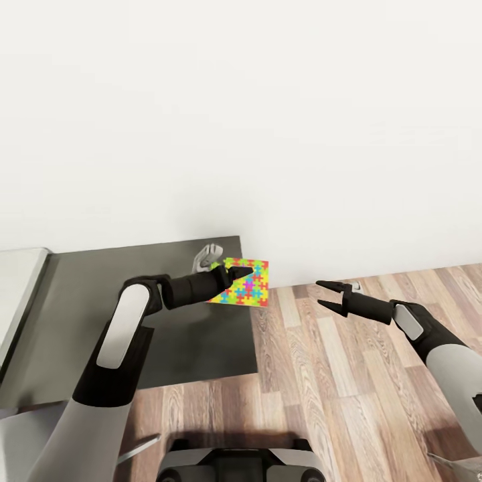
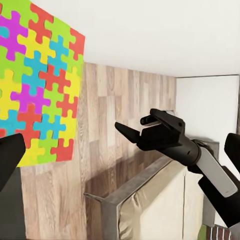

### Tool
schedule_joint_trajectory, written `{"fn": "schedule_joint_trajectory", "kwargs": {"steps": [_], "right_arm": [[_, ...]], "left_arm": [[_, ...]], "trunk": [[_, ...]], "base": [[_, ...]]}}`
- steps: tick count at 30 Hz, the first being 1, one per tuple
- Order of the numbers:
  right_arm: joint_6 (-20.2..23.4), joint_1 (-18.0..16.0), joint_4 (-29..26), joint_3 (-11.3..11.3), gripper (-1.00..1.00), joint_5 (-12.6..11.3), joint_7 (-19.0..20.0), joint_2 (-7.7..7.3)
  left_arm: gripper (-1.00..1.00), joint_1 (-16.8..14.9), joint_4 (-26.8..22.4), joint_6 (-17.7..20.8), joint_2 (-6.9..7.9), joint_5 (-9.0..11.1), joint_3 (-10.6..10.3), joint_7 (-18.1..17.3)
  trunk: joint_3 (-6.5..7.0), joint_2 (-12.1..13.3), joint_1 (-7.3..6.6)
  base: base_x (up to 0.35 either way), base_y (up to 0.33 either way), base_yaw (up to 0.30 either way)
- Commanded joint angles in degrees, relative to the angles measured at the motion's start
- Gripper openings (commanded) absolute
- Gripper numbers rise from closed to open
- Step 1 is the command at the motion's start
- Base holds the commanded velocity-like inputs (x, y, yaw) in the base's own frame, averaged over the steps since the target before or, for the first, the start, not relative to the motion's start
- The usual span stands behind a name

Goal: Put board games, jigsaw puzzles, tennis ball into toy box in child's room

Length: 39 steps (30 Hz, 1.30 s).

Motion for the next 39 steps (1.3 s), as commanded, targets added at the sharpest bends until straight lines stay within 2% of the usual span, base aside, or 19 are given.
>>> {"fn": "schedule_joint_trajectory", "kwargs": {"steps": [1, 10, 28, 39], "right_arm": [[0.17, -0.04, 0.03, 0.47, 1.0, -0.5, 0.06, -0.09], [0.14, -0.04, 0.01, 0.46, 1.0, -0.5, 0.05, -0.04], [0.11, 0.0, 0.01, 0.45, 1.0, -0.5, 0.04, 0.16], [0.11, 0.04, 0.01, 0.47, 1.0, -0.5, 0.04, 0.18]], "left_arm": [[1.0, -0.03, -0.04, 0.12, -0.03, 0.56, 0.02, 0.6], [1.0, 0.61, 0.04, 0.01, 0.13, 0.37, 0.15, 0.52], [1.0, 0.68, 0.01, -0.03, 0.16, 0.61, 0.51, 0.03], [1.0, 0.68, 0.01, 0.03, 0.21, 1.0, 0.86, -2.29]], "trunk": [[-0.05, -0.06, 0.02], [-0.05, -0.06, 0.02], [-0.05, -0.06, 0.02], [-0.05, -0.06, 0.02]], "base": [[0.0, -0.168, 0.001], [0.0, -0.109, 0.0], [0.0, -0.02, 0.002], [0.0, -0.002, 0.107]]}}
